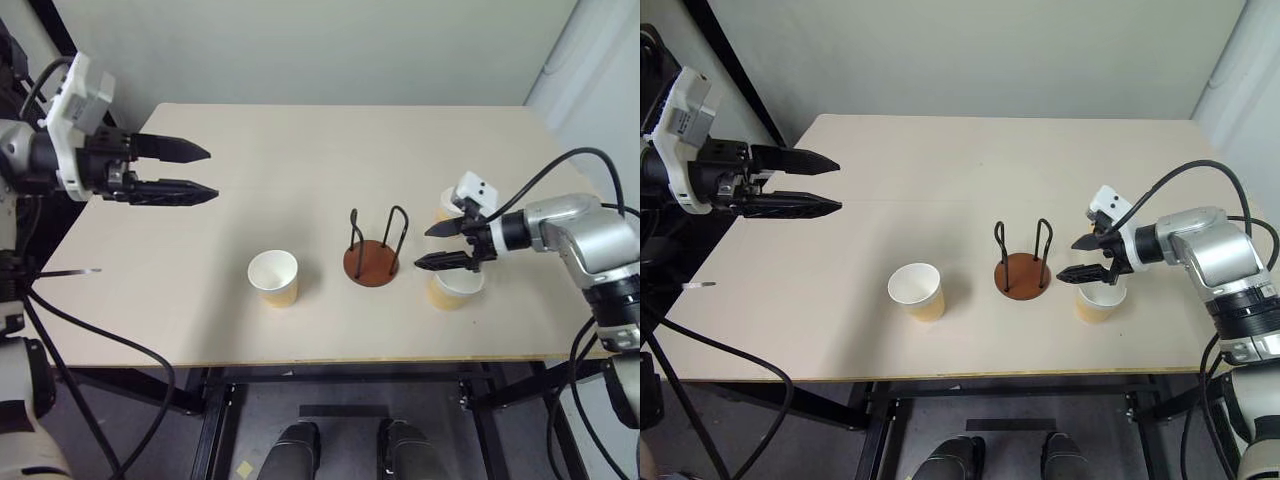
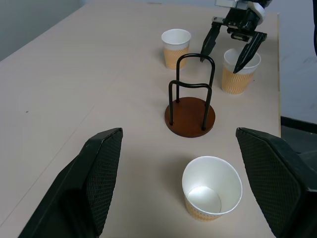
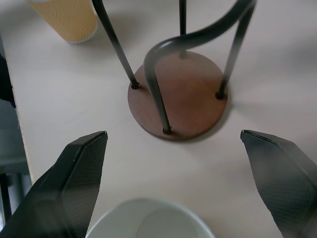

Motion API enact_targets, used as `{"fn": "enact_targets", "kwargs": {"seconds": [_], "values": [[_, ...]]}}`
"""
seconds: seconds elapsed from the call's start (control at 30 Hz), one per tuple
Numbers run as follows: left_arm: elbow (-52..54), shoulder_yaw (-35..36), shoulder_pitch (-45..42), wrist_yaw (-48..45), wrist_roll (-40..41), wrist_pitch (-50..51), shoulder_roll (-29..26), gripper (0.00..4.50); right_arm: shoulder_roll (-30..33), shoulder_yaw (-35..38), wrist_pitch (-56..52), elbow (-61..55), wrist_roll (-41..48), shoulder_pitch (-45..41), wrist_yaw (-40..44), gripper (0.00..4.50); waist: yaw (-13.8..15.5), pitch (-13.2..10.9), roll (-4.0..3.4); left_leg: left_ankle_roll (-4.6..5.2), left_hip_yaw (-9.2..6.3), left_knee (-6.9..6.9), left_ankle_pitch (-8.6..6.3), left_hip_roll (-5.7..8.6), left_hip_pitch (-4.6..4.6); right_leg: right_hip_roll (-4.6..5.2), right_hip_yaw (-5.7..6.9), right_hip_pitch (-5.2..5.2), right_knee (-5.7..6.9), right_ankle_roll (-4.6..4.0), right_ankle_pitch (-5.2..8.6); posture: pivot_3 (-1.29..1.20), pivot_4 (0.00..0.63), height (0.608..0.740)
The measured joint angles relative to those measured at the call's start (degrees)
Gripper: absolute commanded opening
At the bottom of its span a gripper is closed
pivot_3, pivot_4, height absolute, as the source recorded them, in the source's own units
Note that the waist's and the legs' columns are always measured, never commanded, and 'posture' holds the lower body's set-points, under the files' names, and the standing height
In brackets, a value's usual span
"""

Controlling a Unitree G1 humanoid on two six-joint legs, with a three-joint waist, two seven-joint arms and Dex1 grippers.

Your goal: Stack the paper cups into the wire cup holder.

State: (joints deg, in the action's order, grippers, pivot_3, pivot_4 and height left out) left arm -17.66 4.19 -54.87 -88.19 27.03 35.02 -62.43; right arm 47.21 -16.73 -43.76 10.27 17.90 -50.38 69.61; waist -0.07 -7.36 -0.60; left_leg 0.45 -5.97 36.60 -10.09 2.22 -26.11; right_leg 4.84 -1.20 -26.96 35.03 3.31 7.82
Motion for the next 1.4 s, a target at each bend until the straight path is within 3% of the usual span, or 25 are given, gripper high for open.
{"fn": "enact_targets", "kwargs": {"seconds": [0.37, 0.5, 0.8, 0.83, 1.07, 1.4], "values": [[1.8, 0.7, 2.3, 1.4, 0.3, -0.2, -0.2, 3.9, -4.7, -0.2, 0.2, 1.7, -2.4, -2.1, 0.0, 4.5, 0.1, 0.0, 0.0, -0.11, 0.0, 0.0, -0.05, -0.01, 0.01, 0.0, 0.0, -0.04, 0.01, -0.12, -0.07, 0.0, 0.15, 0.74], [2.0, 1.5, 2.7, 2.1, 0.3, -0.6, -0.2, 3.93, -6.5, -0.1, -1.2, 1.1, -2.4, -2.1, -1.0, 3.63, 0.0, 0.0, 0.0, -0.16, 0.0, 0.0, -0.09, -0.02, 0.01, 0.0, 0.01, -0.06, 0.02, -0.13, -0.07, 0.0, 0.15, 0.74], [2.0, 1.6, 2.9, 2.3, 0.3, -0.9, -0.2, 3.93, -10.8, 0.6, -4.1, -0.7, -2.0, -2.0, -4.8, 0.21, 0.1, 0.0, 0.0, -0.21, 0.0, 0.0, -0.12, -0.02, 0.0, 0.0, 0.01, -0.1, 0.02, -0.16, -0.07, 0.0, 0.15, 0.74], [2.1, 1.6, 3.0, 2.3, 0.3, -0.9, -0.2, 3.93, -11.2, 0.8, -4.2, -0.8, -1.8, -2.0, -5.3, 0.03, 0.1, 0.0, 0.0, -0.22, 0.0, 0.0, -0.13, -0.02, 0.0, 0.0, 0.01, -0.11, 0.03, -0.16, -0.08, 0.0, 0.15, 0.74], [2.4, 1.6, 4.0, 2.3, 0.4, -0.9, -0.4, 3.93, -13.4, 1.4, -4.3, 0.1, -1.9, -2.4, -8.0, 0.03, 0.1, 0.0, 0.0, -0.25, 0.0, 0.01, -0.14, -0.03, -0.02, 0.0, 0.01, -0.15, 0.05, -0.2, -0.09, 0.0, 0.15, 0.74], [3.2, 2.0, 4.9, 2.6, 0.5, -0.9, -1.1, 3.93, -13.5, 1.5, 2.7, 10.4, -5.2, -6.4, -7.7, 0.03, 0.1, 0.0, 0.0, -0.31, -0.01, 0.0, -0.18, -0.04, -0.06, 0.0, 0.01, -0.25, 0.07, -0.22, -0.09, 0.0, 0.15, 0.74]]}}
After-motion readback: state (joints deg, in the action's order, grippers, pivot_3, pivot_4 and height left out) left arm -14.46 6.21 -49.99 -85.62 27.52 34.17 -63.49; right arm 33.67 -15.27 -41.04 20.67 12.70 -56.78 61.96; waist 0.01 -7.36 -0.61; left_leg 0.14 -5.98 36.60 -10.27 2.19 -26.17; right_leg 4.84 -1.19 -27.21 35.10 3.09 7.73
